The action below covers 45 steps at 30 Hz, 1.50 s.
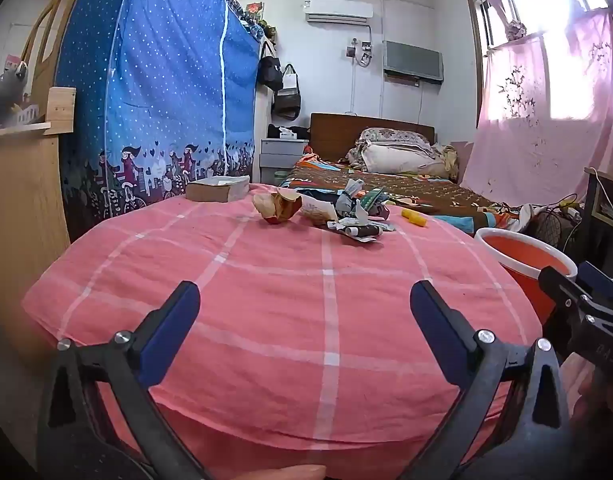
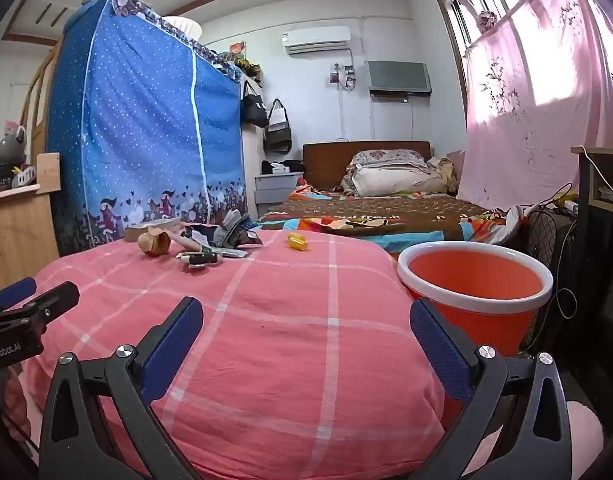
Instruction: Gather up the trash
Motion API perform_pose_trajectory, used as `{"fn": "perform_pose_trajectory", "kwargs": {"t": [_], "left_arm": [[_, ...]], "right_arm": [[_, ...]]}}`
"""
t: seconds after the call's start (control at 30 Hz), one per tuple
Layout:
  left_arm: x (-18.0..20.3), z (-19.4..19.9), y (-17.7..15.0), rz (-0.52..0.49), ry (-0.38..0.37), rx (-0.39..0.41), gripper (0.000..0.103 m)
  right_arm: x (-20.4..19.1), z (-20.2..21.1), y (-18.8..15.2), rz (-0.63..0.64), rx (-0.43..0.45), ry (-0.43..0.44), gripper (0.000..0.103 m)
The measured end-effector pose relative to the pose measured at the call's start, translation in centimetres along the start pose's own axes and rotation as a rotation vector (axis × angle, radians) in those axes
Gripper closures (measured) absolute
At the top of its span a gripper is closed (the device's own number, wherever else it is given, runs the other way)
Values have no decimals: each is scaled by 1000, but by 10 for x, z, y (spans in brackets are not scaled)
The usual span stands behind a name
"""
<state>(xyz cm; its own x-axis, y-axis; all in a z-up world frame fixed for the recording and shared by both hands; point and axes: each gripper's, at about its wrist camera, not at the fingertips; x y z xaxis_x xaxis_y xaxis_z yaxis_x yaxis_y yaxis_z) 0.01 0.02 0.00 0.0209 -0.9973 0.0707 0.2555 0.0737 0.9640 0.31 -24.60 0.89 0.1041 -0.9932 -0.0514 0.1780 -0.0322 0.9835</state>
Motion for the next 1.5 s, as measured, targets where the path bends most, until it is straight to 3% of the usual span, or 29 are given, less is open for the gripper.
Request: {"fn": "perform_pose_trajectory", "kwargs": {"t": [1.5], "left_arm": [[-3,7,5,-7,5,14,0]], "right_arm": [[3,-5,-4,-13,-23,-3,0]]}}
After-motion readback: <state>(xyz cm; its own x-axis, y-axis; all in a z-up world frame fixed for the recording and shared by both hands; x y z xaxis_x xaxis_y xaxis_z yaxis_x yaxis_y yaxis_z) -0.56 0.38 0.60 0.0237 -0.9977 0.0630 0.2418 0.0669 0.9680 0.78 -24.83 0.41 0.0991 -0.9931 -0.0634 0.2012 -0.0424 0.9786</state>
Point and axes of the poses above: each gripper's, at about its wrist camera, not at the fingertips, and z roughly against the way its jaws point, x to its right, y to its top, and after that the axes turned 3 degrees about x, right-handed
